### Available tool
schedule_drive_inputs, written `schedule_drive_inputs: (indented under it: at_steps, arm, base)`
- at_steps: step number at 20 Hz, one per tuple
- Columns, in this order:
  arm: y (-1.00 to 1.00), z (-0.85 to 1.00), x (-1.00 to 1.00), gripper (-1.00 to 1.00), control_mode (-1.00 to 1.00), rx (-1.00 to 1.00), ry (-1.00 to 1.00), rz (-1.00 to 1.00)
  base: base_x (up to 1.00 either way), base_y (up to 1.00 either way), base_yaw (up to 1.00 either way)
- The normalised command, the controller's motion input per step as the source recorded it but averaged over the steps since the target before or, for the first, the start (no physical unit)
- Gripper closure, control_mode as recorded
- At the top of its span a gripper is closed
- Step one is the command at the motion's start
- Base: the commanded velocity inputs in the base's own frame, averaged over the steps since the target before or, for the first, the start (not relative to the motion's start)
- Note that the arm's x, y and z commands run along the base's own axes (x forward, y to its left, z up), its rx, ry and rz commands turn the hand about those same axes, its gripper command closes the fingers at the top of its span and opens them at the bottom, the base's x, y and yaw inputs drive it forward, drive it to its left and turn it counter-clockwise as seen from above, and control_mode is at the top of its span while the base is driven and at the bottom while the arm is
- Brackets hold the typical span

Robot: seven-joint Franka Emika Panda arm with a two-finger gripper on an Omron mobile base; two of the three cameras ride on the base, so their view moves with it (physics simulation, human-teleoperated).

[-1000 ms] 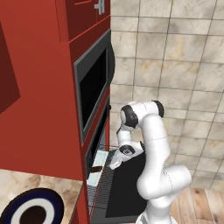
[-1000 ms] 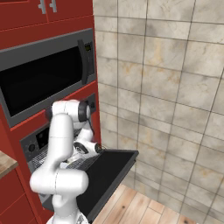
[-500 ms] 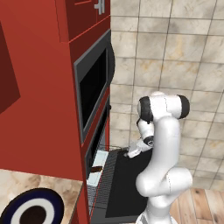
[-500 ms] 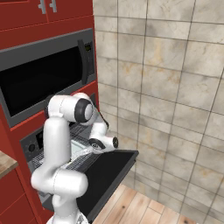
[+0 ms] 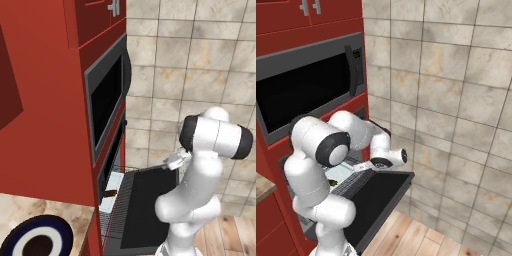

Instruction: Place the sweet potato on the bottom rack of the oven.

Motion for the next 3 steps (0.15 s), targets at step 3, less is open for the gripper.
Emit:
schedule_drive_inputs:
  at_steps: [3]
  arm:
    - [-0.15, 1.00, -0.98, -1.00, -1.00, 0.00, -0.16, -0.03]
  base:
    - [0.00, 0.00, 0.00]
